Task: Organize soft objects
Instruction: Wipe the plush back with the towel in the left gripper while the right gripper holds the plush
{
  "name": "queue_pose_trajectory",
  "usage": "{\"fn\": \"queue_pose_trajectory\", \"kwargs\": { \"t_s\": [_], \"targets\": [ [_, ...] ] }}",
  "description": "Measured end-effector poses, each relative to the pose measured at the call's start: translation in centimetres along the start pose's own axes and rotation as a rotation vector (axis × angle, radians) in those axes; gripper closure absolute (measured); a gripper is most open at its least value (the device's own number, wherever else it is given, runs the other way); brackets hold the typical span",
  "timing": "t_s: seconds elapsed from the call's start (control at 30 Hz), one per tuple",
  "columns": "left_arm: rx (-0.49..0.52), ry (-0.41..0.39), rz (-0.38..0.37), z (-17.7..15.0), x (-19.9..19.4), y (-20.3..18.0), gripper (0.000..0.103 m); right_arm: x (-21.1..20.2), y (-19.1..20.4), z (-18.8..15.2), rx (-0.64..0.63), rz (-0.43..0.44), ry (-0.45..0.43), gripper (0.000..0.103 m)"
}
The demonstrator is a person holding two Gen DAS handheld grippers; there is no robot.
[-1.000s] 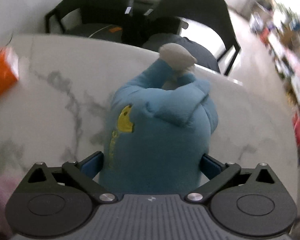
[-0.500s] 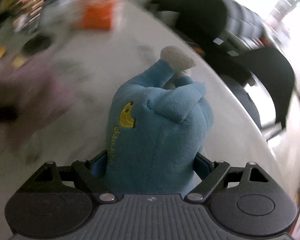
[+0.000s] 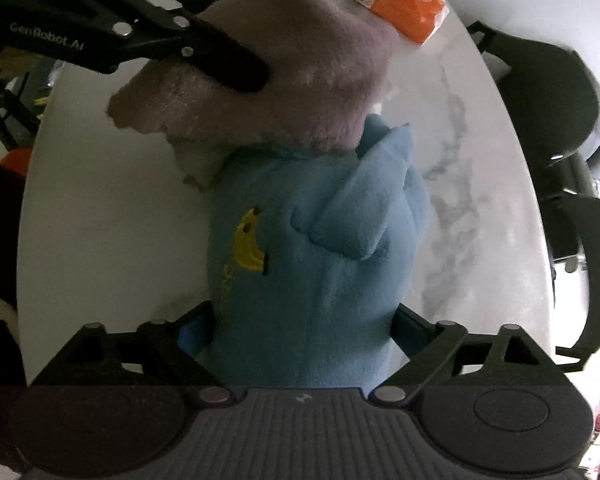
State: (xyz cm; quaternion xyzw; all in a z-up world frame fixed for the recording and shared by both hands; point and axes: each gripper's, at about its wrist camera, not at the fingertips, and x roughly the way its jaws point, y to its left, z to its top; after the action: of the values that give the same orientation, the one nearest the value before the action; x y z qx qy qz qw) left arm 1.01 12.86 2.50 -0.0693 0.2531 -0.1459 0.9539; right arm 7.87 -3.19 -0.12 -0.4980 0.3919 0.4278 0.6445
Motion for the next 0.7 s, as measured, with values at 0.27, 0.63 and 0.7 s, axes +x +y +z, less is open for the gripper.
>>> {"fn": "queue_pose_trajectory", "kwargs": {
  "t_s": [0.27, 0.63, 0.7],
  "targets": [
    [0.000, 0.024, -0.028, -0.8, 1.5, -0.1, 0.081, -3.0, 1.3, -2.0, 0.234, -0.162, -0.073, 0.007],
    [0.003, 0.018, -0.047, -2.0, 2.5, -1.3, 0.080, -7.3, 9.9, -8.8, 0.642, -0.572, -0.180, 0.004],
    [0.012, 0.017, -0.043, -2.1, 2.6, -1.7, 0.080, -7.4, 11.2, -10.0, 0.734, -0.596, -0.186, 0.005]
  ]
}}
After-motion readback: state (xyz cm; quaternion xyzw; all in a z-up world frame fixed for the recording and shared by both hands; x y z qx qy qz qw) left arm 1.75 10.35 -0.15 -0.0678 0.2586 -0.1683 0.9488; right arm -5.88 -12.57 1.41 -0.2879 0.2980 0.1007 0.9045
